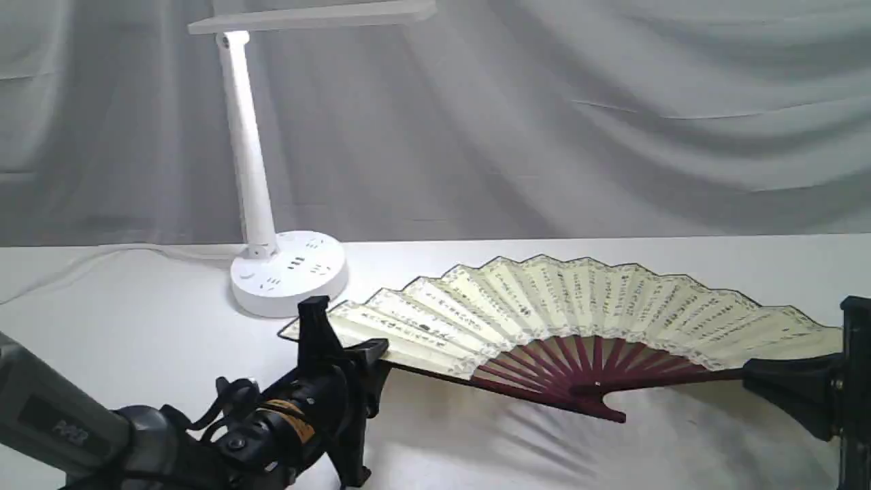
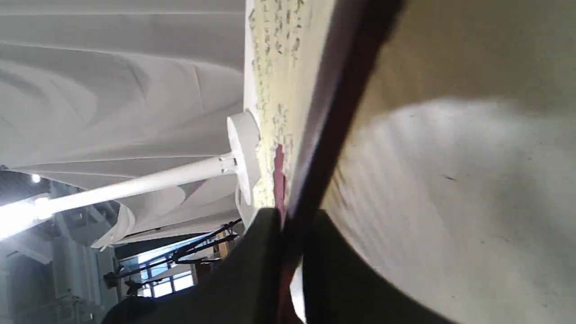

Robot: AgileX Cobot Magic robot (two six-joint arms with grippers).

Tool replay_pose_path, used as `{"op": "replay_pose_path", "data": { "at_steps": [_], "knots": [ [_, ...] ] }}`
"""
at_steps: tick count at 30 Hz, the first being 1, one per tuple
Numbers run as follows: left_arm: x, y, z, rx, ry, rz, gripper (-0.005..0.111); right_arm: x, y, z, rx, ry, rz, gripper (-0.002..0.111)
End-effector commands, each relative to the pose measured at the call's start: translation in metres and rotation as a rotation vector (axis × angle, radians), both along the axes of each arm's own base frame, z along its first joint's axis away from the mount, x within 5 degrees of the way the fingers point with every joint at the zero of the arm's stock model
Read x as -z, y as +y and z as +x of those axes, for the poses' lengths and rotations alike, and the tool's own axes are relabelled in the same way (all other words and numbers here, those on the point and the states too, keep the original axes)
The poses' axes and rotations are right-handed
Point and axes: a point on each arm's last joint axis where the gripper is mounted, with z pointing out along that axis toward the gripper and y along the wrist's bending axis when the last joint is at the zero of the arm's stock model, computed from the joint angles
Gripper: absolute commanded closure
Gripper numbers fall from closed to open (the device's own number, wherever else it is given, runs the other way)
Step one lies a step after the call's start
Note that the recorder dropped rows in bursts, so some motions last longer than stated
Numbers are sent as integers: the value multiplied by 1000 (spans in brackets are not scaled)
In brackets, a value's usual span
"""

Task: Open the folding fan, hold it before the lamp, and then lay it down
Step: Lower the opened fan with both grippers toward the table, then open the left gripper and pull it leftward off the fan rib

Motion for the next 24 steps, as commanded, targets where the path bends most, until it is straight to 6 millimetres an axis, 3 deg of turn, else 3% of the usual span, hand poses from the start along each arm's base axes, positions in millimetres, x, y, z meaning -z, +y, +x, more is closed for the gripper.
{"op": "replay_pose_path", "data": {
  "at_steps": [1,10,16,24],
  "knots": [
    [-12,0,5,-26,-69,-26,76,6,-4,-1,-2,10,-67,108],
    [-14,-3,4,19,-94,-19,46,9,-6,-1,9,35,-98,108],
    [-19,6,10,131,-131,30,45,-2,-9,8,-11,-44,-82,108],
    [-20,39,20,323,-170,152,45,-2,-19,16,3,-43,-183,108]
  ]
}}
